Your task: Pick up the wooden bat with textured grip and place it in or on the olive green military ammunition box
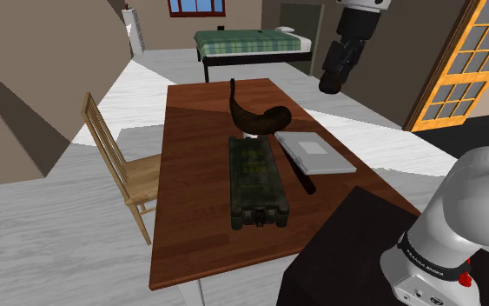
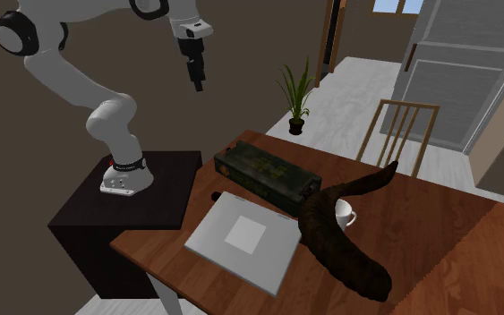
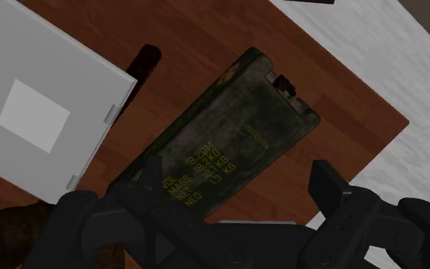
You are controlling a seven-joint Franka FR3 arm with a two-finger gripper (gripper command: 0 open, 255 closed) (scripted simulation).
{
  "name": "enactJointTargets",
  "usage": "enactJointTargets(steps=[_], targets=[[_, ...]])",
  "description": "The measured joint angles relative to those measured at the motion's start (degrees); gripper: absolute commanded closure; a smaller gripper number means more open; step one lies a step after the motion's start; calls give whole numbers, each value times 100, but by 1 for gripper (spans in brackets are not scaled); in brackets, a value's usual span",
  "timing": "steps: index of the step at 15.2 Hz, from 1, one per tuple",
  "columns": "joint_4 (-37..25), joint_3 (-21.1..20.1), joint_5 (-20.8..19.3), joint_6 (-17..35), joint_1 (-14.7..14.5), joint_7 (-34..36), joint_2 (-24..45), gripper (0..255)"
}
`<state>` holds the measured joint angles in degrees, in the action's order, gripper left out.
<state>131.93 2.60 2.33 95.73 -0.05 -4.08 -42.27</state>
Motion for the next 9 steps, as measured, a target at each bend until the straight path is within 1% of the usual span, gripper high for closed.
enactJointTargets(steps=[1,3,9], targets=[[0,0,0,0,0,0,0,0],[208,0,-7,199,48,74,9,0],[1079,35,-47,1270,279,389,281,0]])
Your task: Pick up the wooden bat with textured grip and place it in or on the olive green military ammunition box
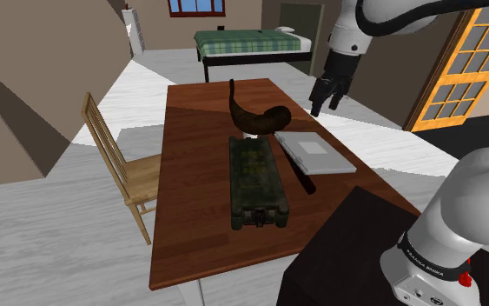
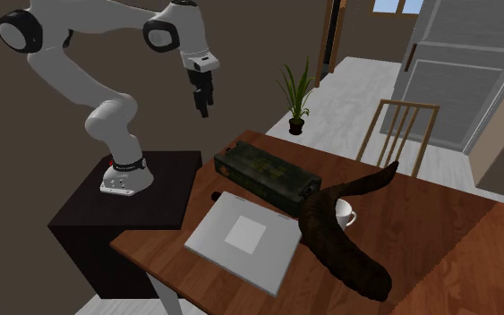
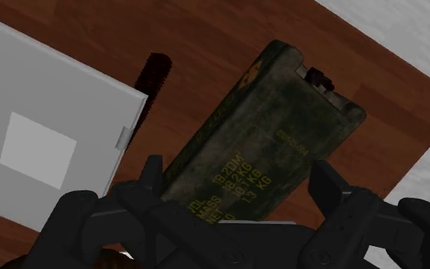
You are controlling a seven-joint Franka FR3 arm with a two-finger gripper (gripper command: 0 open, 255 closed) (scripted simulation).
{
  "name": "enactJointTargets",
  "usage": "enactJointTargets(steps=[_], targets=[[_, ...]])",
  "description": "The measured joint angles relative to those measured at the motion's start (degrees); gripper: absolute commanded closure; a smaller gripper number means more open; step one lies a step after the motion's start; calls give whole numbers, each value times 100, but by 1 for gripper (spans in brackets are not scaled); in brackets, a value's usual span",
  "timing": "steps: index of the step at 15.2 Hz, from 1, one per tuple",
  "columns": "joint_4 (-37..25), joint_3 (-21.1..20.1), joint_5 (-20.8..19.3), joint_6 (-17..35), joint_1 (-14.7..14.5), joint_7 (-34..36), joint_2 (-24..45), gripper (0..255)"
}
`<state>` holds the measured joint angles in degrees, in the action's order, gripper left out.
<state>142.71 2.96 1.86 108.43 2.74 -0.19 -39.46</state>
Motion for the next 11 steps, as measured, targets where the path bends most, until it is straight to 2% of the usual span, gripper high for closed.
enactJointTargets(steps=[3,11], targets=[[473,27,-22,607,124,158,176,0],[1143,81,-20,2238,398,617,1231,0]])
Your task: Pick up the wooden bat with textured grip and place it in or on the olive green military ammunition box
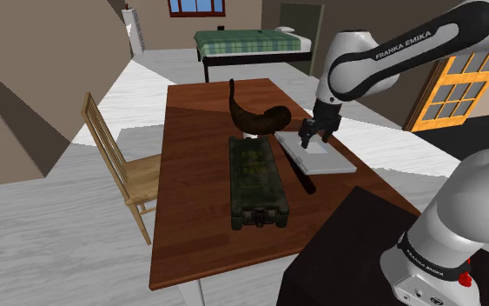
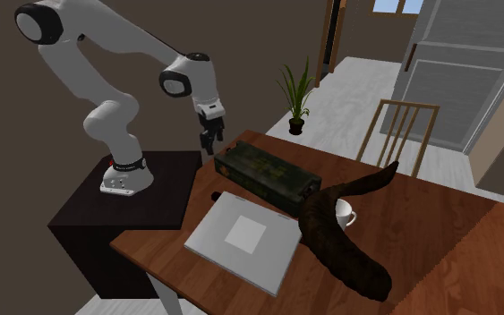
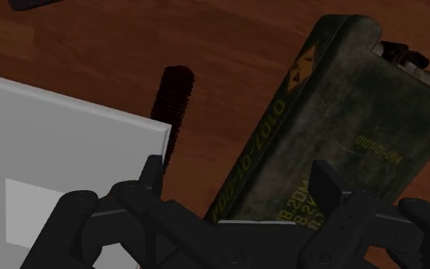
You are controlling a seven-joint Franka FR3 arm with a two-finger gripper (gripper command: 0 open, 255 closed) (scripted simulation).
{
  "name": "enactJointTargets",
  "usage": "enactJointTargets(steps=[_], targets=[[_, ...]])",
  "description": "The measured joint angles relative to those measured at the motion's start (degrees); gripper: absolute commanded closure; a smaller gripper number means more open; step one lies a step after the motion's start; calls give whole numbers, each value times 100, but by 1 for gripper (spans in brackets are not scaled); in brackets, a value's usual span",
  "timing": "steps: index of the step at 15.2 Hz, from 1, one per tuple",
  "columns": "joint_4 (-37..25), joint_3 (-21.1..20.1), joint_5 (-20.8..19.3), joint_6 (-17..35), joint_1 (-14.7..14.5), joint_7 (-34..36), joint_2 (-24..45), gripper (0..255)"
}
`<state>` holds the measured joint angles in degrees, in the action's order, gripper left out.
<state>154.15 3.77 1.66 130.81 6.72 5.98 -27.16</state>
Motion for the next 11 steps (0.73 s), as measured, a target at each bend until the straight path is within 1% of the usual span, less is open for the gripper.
enactJointTargets(steps=[4,6,11], targets=[[281,80,27,960,132,161,736,0],[323,87,65,1336,167,286,1088,0],[333,210,314,2507,234,364,2319,0]])
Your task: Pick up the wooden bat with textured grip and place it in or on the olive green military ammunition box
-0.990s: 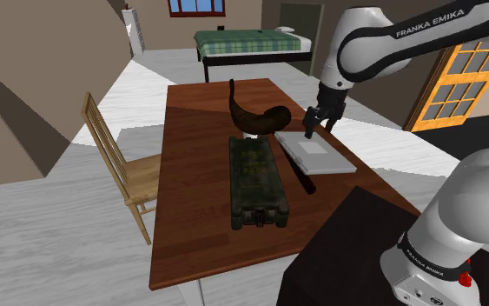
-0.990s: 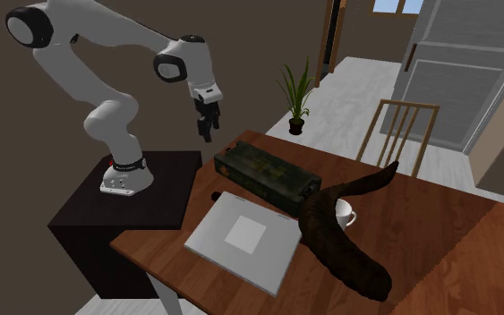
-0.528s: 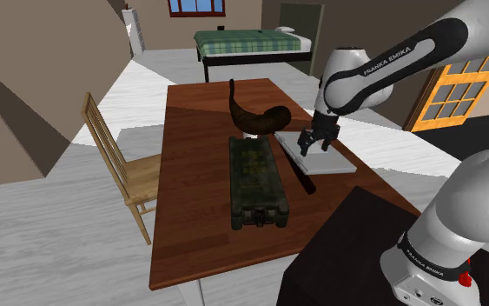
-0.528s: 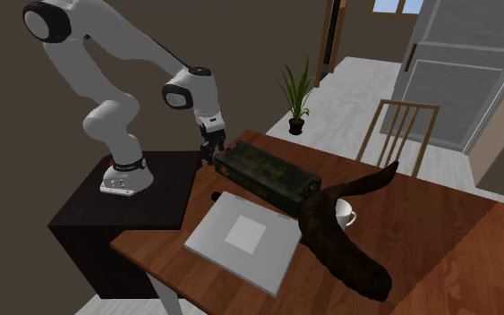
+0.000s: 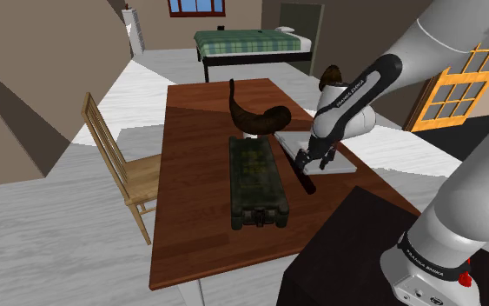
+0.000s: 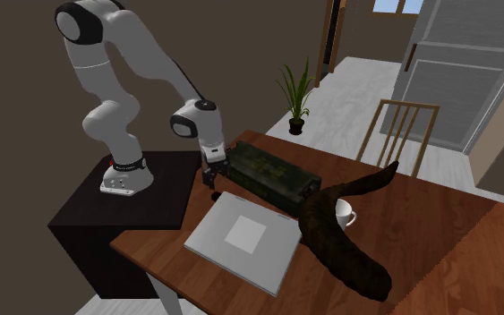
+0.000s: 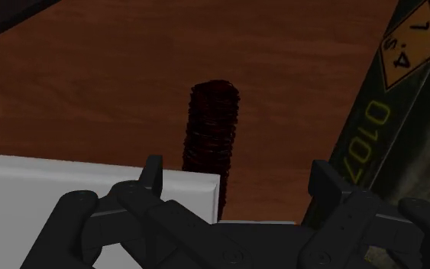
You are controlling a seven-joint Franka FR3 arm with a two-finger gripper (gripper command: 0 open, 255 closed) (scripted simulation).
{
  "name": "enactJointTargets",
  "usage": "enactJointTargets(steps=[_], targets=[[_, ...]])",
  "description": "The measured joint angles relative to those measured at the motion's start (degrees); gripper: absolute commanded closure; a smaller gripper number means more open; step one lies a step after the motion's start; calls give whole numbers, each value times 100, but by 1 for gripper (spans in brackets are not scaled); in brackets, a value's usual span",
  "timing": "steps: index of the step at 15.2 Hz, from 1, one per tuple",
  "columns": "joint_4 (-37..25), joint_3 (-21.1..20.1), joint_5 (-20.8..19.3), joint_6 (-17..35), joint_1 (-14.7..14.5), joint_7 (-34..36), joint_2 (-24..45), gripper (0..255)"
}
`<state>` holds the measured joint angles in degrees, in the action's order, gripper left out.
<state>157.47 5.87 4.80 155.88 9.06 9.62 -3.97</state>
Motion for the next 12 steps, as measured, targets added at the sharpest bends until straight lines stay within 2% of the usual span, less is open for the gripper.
enactJointTargets(steps=[3,12], targets=[[-64,24,272,528,24,-45,632,0],[-234,-263,926,1299,174,-501,1588,0]])
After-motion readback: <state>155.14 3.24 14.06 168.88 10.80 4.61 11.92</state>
